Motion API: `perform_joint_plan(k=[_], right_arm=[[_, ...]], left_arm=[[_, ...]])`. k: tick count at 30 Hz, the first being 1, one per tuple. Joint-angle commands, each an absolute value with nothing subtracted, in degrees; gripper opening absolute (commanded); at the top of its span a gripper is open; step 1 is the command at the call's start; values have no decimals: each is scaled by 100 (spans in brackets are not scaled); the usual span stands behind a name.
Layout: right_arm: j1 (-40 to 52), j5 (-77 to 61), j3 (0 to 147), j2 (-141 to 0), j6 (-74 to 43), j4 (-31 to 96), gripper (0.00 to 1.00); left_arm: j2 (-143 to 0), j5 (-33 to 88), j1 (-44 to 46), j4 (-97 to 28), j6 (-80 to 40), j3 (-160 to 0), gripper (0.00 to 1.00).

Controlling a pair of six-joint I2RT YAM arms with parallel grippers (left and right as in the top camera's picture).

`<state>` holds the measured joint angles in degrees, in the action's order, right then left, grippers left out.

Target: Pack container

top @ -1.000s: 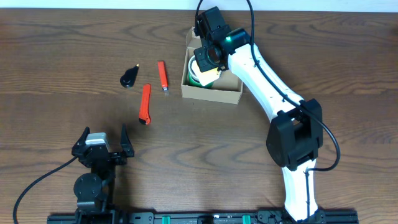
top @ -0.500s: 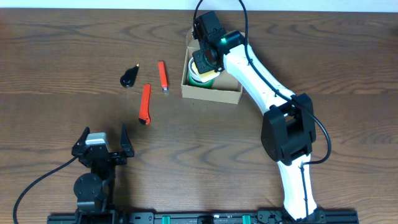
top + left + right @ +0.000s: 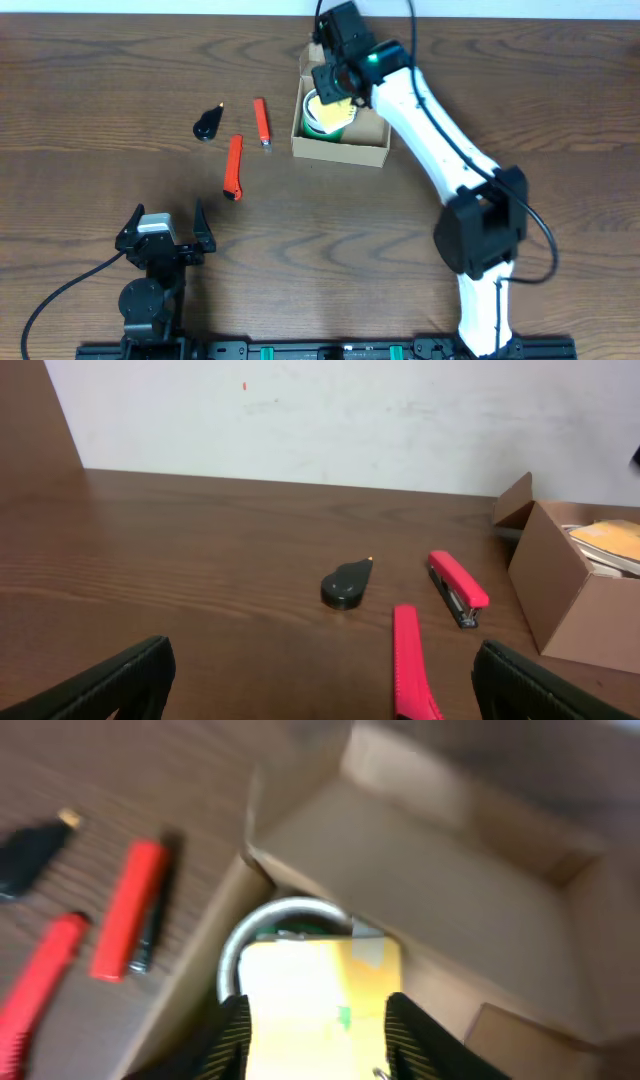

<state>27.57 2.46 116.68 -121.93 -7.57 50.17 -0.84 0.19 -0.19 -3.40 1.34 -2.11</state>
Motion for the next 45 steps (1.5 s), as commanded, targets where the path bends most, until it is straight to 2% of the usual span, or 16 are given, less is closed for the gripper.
perform_joint_plan(k=[1, 3, 6, 13, 18, 20, 29, 42, 45], right_arm=[[2558, 362, 11845, -11732, -768, 5057, 53], [2403, 458, 11845, -11633, -836, 5179, 66], [2036, 495, 11845, -11515, -969, 5441, 77], [655, 429, 11845, -11378, -1382, 5902, 90], [-375, 204, 11845, -11380, -1409, 6049, 94], [-775, 191, 11845, -11380, -1507, 6064, 99], [-1723, 189, 11843, -11380, -2064, 6313, 99], [-1761, 211, 11843, -11380, -2056, 6399, 99], [-1761, 211, 11843, -11380, -2056, 6399, 99]], left_arm=[[-36, -58, -3, -600, 172, -113, 96], [-36, -58, -3, -600, 172, -113, 96], [-36, -58, -3, -600, 172, -113, 96], [-36, -58, -3, -602, 172, -113, 96], [-36, -58, -3, -600, 172, -113, 96], [-36, -58, -3, -602, 172, -113, 96], [-36, -58, -3, -602, 172, -113, 96], [-36, -32, -1, -572, 156, -113, 96], [-36, 349, 3, -589, -263, -113, 96]])
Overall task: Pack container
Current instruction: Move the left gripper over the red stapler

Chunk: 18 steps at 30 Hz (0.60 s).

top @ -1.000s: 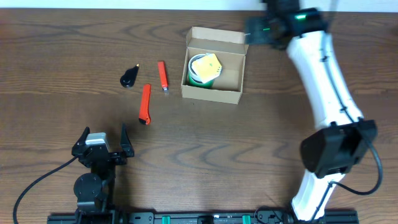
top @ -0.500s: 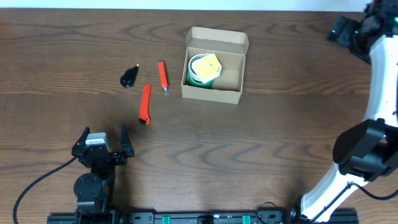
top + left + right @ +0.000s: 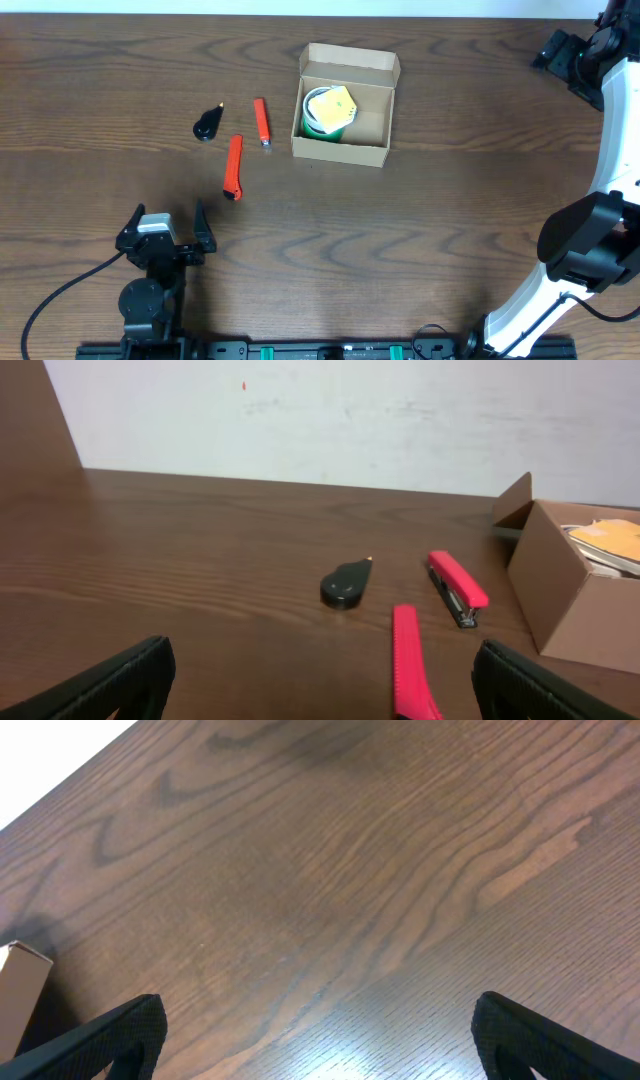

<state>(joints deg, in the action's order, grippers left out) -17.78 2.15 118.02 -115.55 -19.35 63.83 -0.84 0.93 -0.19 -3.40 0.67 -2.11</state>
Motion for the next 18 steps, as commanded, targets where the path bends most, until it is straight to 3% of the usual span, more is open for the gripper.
perform_joint_plan(k=[1, 6, 10, 18], right_arm=[[-1761, 211, 11843, -11380, -2056, 6396, 99], [-1761, 211, 11843, -11380, -2056, 6396, 99], [-1761, 211, 11843, -11380, -2056, 6396, 99], [-1761, 211, 11843, -11380, -2056, 6396, 99]], left_arm=[[-36, 438, 3, -585, -510, -115, 96], [-36, 1315, 3, -1037, -2110, -342, 96], [-36, 1927, 3, -1699, -2464, -674, 96], [-36, 2567, 3, -1809, -2755, -690, 96]])
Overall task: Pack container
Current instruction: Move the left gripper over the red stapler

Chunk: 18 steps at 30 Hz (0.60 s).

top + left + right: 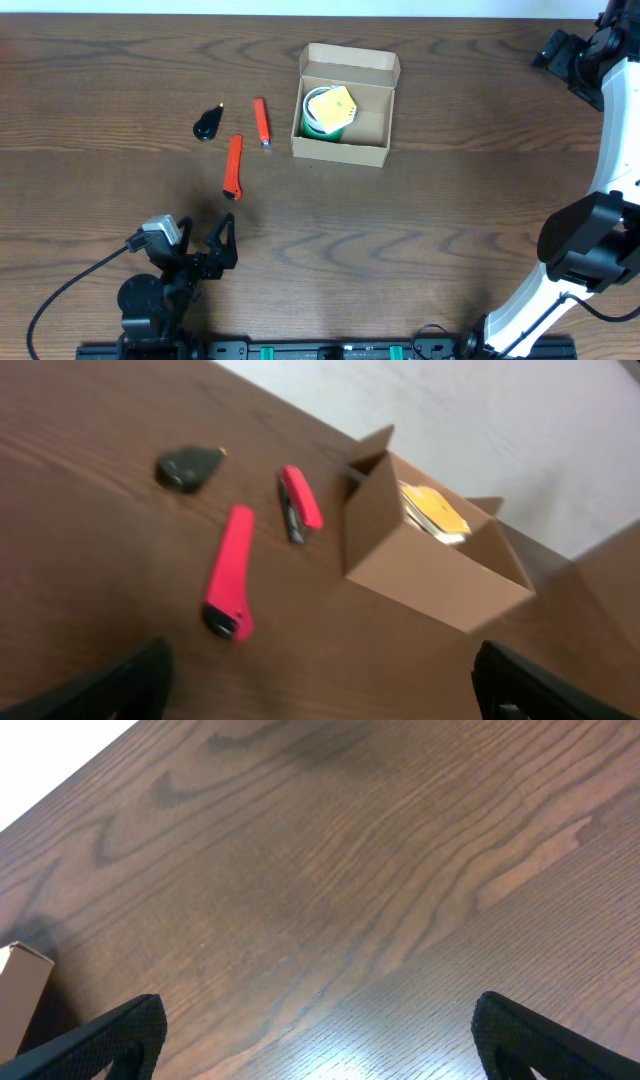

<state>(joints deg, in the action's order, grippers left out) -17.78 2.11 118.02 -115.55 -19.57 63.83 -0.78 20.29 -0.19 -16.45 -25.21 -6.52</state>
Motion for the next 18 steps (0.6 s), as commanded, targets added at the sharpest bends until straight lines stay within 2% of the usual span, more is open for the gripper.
perform_joint_plan(k=[1, 5, 11, 18], right_arm=[[-1761, 211, 11843, -11380, -2056, 6399, 99], [-1761, 211, 11843, -11380, -2056, 6396, 99], [-1761, 211, 11843, -11380, -2056, 6399, 99], [-1761, 211, 11843, -11380, -2056, 6396, 99]], left_arm=[[-36, 2700, 3, -1761, -2749, -692, 96], [-36, 3393, 3, -1376, -2519, -727, 96], [-582, 2869, 3, -2429, -1894, -1544, 96], [-2982, 2338, 3, -2672, -1406, -3430, 96]])
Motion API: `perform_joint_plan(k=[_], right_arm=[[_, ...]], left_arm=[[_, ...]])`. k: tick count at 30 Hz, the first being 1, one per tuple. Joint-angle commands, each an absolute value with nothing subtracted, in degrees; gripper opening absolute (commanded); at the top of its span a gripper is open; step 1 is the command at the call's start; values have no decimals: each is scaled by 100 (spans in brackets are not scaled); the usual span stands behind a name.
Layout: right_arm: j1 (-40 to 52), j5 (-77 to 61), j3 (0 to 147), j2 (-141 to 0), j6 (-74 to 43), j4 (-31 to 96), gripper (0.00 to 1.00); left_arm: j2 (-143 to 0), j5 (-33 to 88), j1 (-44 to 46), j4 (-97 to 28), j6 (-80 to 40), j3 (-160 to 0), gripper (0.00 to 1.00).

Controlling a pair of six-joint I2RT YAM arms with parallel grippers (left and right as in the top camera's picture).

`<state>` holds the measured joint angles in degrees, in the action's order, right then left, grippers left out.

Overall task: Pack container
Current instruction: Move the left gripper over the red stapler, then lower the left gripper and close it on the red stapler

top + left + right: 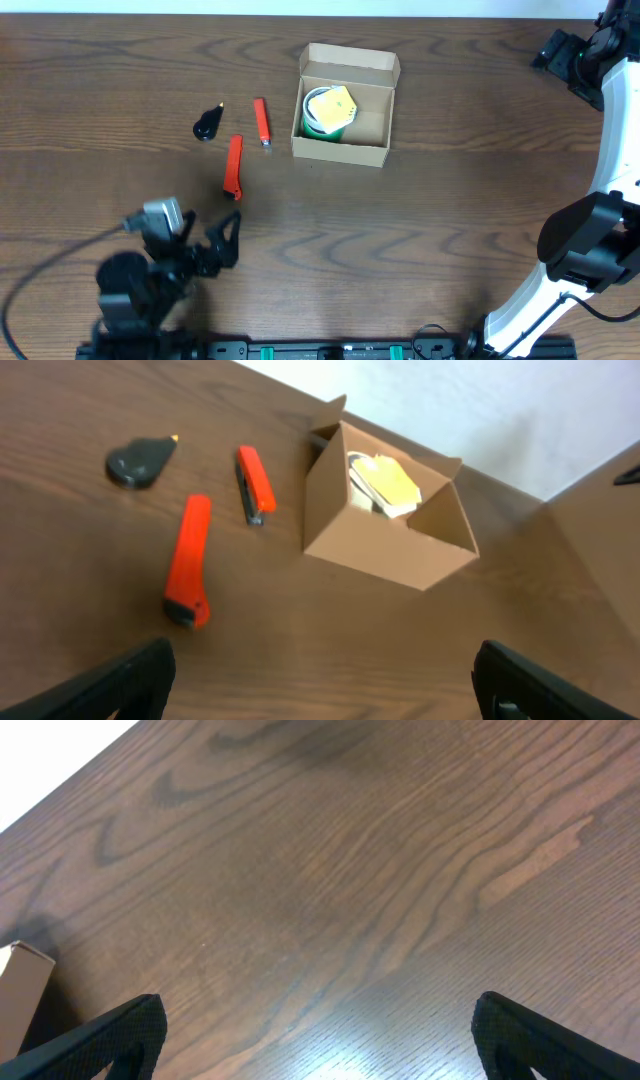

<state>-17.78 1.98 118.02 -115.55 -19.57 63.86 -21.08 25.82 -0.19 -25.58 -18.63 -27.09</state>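
Note:
An open cardboard box [345, 140] stands at the back middle, holding a green tape roll with a yellow pad [330, 105] on it. To its left lie a red stapler [261, 122], a red box cutter [233, 167] and a small black drop-shaped item [207, 123]. The left wrist view shows the box [385, 550], stapler [255, 482], cutter [188, 560] and black item [140, 458] from above. My left gripper [215, 245] hangs open at the front left, short of the cutter. Open too, my right gripper [560, 50] sits at the far right back corner.
The right wrist view holds bare wood and one box corner [20, 982] at its left edge. The table's back edge runs just behind the box. A cable [50, 290] trails from the left arm along the front left.
My left gripper has risen and come a little forward, so its camera looks down on the box and the three items from higher. The right arm and the objects have not moved.
First my right gripper was down in the box with its fingers either side of the yellow pad. Then it stood open at the far right corner, the pad left on the tape roll. My left gripper, at rest in front, then turned toward the box and has since risen.

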Motion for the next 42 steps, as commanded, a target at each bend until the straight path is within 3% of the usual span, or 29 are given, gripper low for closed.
perform_joint_plan(k=[1, 10, 15, 24, 28, 32, 42], right_arm=[[-1761, 211, 11843, -11380, -2056, 6396, 99], [-1761, 211, 11843, -11380, -2056, 6396, 99], [-1761, 211, 11843, -11380, -2056, 6396, 99], [-1761, 211, 11843, -11380, -2056, 6399, 99], [-1761, 211, 11843, -11380, -2056, 6396, 99], [-1761, 211, 11843, -11380, -2056, 6396, 99], [-1761, 211, 11843, -11380, -2056, 6399, 99]], left_arm=[[-3505, 2335, 3, -2873, -1271, -3857, 96], [-7380, 2864, 3, -4919, -491, -7572, 96], [-8449, 3747, 12, -5074, -296, -8576, 96], [-9327, 1562, 379, -5398, -1184, -9139, 100], [-9662, 974, 635, -5513, -1380, -9310, 96], [-10092, 545, 923, -5706, -1450, -9504, 67], [-11037, 34, 1291, -5677, -1643, -9933, 69]])
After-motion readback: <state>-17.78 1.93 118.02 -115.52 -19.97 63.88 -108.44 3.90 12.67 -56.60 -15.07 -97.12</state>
